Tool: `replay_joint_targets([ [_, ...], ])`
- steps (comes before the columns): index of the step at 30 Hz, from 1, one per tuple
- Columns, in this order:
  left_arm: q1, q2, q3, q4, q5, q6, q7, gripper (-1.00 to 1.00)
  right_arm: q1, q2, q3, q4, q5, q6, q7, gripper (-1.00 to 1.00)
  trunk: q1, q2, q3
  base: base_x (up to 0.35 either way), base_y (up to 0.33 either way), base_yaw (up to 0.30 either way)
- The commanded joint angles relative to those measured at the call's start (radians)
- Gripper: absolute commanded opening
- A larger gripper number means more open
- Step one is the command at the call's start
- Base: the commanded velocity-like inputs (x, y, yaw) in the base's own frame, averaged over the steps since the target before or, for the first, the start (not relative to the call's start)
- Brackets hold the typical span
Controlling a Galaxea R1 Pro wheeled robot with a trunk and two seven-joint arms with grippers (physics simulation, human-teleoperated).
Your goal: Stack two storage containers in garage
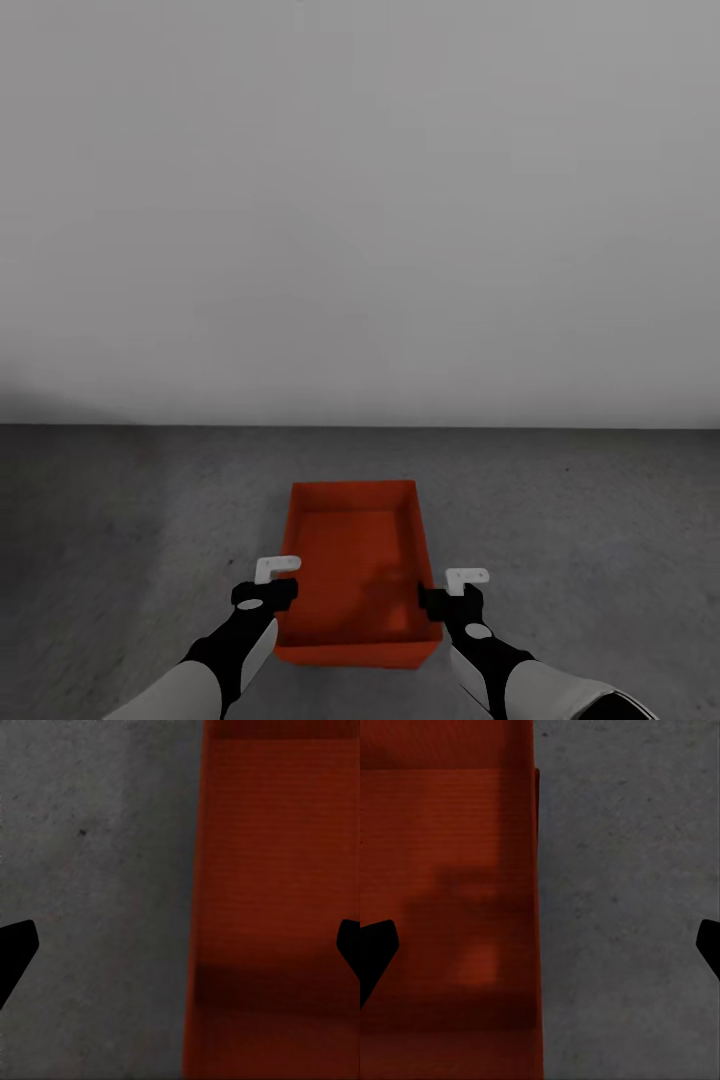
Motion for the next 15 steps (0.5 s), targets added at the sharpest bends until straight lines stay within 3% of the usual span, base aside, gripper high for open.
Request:
replay_joint_targets([
  [1,0.0,0.0,-0.001,-0.001,0.001,0.003,0.004,1.0,-0.001,0.0,0.009,0.001,-0.008,-0.003,-0.004,1.0,-0.004,0.007,0.002,0.0,0.0,0.0],
  [11,0.0,0.0,-0.001,-0.002,0.001,0.003,0.004,1.0,-0.001,-0.001,0.007,0.001,-0.011,-0.003,-0.004,1.0,-0.042,0.077,0.034,0.0,0.0,0.0],
  [15,0.0,0.0,-0.001,-0.002,0.001,0.003,0.004,1.0,-0.001,-0.002,0.006,0.001,-0.066,-0.003,-0.004,1.0,-0.058,0.105,0.046,0.0,0.0,0.0],
])
